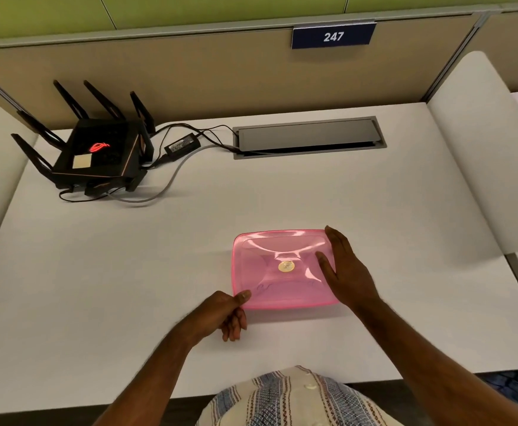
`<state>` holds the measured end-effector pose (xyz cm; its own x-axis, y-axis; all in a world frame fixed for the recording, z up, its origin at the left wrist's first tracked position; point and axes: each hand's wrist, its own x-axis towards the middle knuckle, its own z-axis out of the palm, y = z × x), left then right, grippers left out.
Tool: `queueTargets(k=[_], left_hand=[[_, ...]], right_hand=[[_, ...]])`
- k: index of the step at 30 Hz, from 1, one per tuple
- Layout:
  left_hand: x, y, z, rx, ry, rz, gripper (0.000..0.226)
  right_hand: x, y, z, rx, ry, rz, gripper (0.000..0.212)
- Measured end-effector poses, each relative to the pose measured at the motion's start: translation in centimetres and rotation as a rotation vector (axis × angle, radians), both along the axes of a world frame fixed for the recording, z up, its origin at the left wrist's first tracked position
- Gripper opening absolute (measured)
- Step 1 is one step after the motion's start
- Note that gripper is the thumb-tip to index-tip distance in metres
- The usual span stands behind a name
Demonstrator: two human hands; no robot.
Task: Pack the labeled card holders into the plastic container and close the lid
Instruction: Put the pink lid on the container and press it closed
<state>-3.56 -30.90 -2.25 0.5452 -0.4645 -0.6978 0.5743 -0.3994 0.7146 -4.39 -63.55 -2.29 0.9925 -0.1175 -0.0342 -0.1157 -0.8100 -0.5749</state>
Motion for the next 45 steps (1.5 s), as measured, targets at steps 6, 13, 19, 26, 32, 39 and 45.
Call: queueTargets(k=[6,13,19,26,32,39,45], left_hand=[[0.5,0.5,-0.4,0.145,-0.196,0.074,0.065],[0.2,0.5,-1.3,0.080,-0.230,0.161,0.043],[1.2,1.0,-1.2,0.098,-0.221,0.059,0.054],[3.5,-0.2,-0.5,0.309,-0.398,0.198,0.047],[6.9,-4.9,0.4,0.200,-0.352,0.602,0.017],[7.2,-7.3,-0.2,0.126,-0.311,0.867,0.019],[7.2,-7.3,-0.6,0.162,-0.335,0.896,0.011]], right_hand=[[0.1,-0.1,-0.1,-0.031,-0.002,-0.004,0.061],[1.5,0.2,-0.1,-0.388,-0.115,0.045,0.070],[3.3,2.2,-0.3,-0.212,-0.053,-0.134,0.059],[3.5,2.3,-0.1,-0.370,-0.086,0.024,0.049],[3.5,2.1,-0.1,-0.327,-0.085,0.031,0.043],[3.6,2.0,-0.7,-0.291,-0.092,0.027,0.040],[3.7,2.2,-0.8,-0.254,-0.095,0.024,0.043]])
